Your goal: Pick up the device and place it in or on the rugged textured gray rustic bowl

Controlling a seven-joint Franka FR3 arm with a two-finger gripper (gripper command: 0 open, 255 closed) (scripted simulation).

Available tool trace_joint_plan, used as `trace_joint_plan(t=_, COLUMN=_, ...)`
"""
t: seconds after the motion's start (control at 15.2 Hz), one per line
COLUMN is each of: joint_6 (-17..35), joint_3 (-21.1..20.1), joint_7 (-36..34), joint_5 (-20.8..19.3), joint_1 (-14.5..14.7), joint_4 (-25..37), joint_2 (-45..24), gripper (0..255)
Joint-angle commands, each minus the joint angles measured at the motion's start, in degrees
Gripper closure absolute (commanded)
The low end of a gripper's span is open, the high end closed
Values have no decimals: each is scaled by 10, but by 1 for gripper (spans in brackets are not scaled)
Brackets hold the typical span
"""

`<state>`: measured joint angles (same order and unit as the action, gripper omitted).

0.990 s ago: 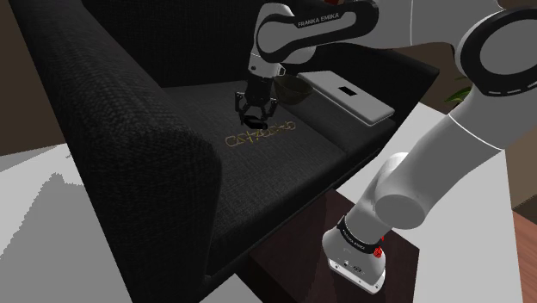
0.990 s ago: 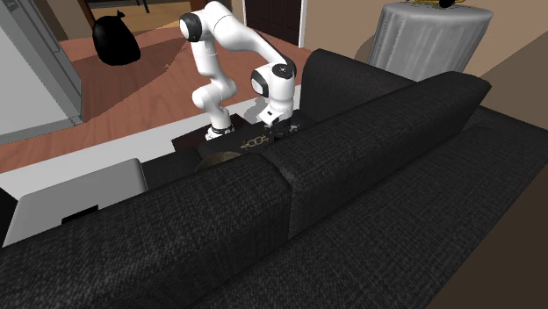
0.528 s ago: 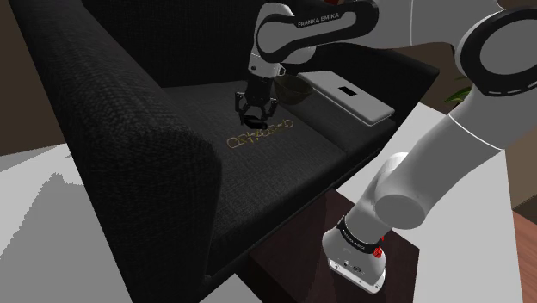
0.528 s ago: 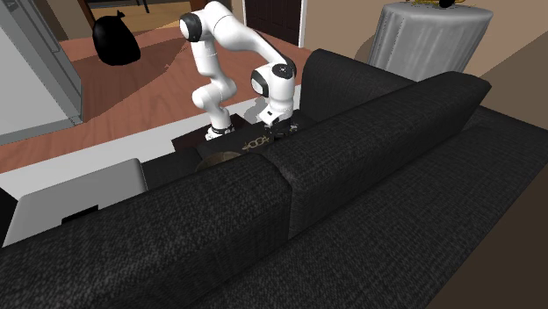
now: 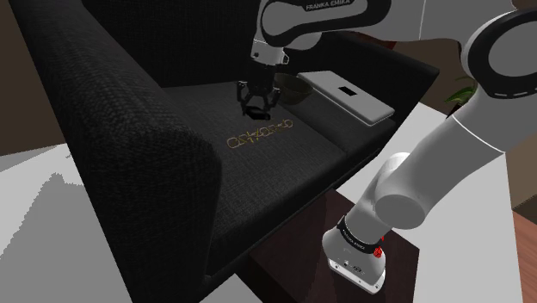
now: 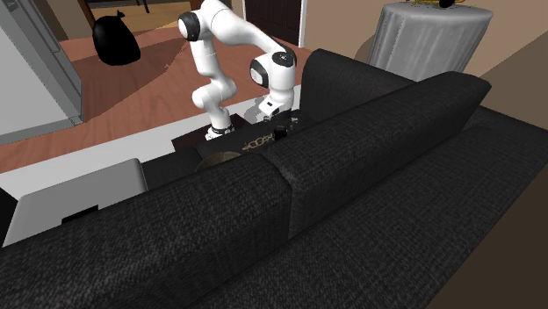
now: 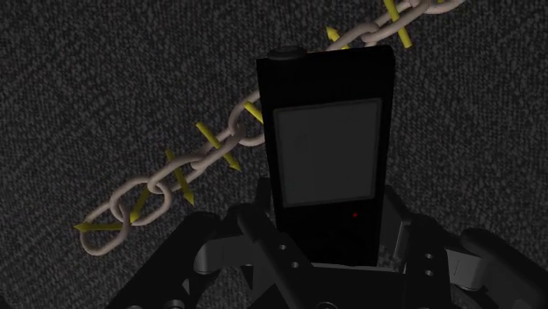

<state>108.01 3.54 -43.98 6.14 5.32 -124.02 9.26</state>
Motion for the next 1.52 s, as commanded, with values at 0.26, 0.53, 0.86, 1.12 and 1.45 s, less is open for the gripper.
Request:
trace_joint_plan(t=0.26, joint_6=-46, joint_3=0, joint_7=-5, joint_5=-2, joint_1=-1, joint_4=36, joint_2=10, gripper=255)
trace_joint_plan(t=0.53, joint_6=-76, joint_3=0, joint_7=-8, joint_5=-3, joint_1=-1, joint_4=63, joint_2=14, gripper=255)
trace_joint_plan(t=0.86, joint_6=-115, joint_3=1, joint_7=-11, joint_5=-4, joint_1=-1, joint_4=99, joint_2=16, gripper=255)
trace_joint_plan(t=1.12, joint_6=-145, joint_3=1, joint_7=-14, joint_5=-4, joint_1=-1, joint_4=130, joint_2=16, gripper=255)
trace_joint_plan(t=1.45, joint_6=-184, joint_3=1, joint_7=-18, joint_5=-4, joint_1=-1, joint_4=171, joint_2=13, gripper=255)
